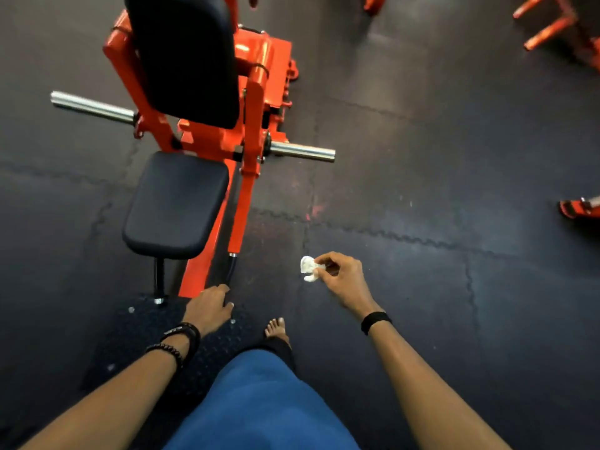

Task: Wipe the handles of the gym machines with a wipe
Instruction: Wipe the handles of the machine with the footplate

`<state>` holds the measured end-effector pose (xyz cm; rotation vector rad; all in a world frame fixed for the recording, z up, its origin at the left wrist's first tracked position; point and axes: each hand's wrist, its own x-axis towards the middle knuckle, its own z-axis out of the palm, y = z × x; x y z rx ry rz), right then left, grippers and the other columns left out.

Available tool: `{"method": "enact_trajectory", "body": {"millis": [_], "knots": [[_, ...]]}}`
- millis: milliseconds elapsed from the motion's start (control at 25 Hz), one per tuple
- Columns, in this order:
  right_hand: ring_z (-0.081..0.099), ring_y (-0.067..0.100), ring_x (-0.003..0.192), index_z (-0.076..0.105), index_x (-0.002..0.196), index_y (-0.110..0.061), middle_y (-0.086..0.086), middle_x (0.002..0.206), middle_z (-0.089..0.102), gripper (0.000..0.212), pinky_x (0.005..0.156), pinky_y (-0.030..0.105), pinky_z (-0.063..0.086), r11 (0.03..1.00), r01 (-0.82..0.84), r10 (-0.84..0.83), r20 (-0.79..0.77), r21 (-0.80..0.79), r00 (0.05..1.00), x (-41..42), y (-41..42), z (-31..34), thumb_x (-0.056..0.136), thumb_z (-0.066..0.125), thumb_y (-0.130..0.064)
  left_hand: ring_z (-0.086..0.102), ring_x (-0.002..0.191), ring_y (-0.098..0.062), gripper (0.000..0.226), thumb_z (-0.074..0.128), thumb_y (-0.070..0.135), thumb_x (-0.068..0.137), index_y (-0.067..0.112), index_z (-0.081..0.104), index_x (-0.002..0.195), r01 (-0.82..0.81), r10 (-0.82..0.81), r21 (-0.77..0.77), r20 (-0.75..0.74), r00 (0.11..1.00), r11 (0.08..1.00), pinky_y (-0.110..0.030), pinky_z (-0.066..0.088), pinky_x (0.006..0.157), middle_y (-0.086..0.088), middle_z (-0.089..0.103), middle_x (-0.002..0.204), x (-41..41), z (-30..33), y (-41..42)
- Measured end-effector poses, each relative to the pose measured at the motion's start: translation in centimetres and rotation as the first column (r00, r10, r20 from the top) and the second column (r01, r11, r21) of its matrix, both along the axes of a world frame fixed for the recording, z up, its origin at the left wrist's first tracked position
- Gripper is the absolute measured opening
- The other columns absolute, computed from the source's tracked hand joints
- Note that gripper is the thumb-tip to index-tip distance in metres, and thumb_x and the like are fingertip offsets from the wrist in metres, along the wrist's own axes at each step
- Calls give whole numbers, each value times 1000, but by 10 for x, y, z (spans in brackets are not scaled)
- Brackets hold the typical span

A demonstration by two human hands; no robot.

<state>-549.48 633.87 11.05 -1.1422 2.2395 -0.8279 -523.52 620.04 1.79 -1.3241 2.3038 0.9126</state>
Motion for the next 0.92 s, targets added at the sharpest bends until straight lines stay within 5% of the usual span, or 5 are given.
{"method": "enact_trajectory", "body": {"millis": [200,320,480,720,920], "knots": [[65,15,71,72,92,-11,1,82,71,11,70,29,55,953,-302,302,-19,22,953,-44,-72,4,82,72,-7,63,114,-23,48,69,31,89,18,57,133,-348,367,122,-231,901,930,-36,50,94,-3,65,127,-62,22,4],[63,13,69,71,85,-11,2,78,70,8,68,29,53,889,-455,455,13,48,891,-44,-122,8,80,75,-8,64,100,-11,52,73,18,83,15,58,133,-455,435,88,-496,752,886,-33,51,95,-1,65,125,-83,51,0],[64,12,70,70,82,-13,2,79,71,8,68,28,52,691,-718,716,62,85,696,-30,-171,-4,80,77,-14,59,107,-5,45,73,10,79,11,64,122,-584,398,-33,-700,592,811,-21,47,98,3,63,120,-95,81,-7],[67,12,75,71,89,-14,0,82,73,10,70,22,52,344,-935,922,156,86,354,-31,-230,-35,81,76,-14,60,103,-13,35,71,25,83,15,67,116,-838,647,-64,-604,466,543,-32,50,93,5,62,111,-129,63,7],[60,-2,70,72,90,-13,1,83,72,14,66,7,43,70,-984,973,204,166,104,-35,-268,-54,80,74,-3,59,113,-18,39,70,22,87,16,63,125,-992,921,48,-380,86,113,-34,49,96,2,60,121,-179,51,41]]}}
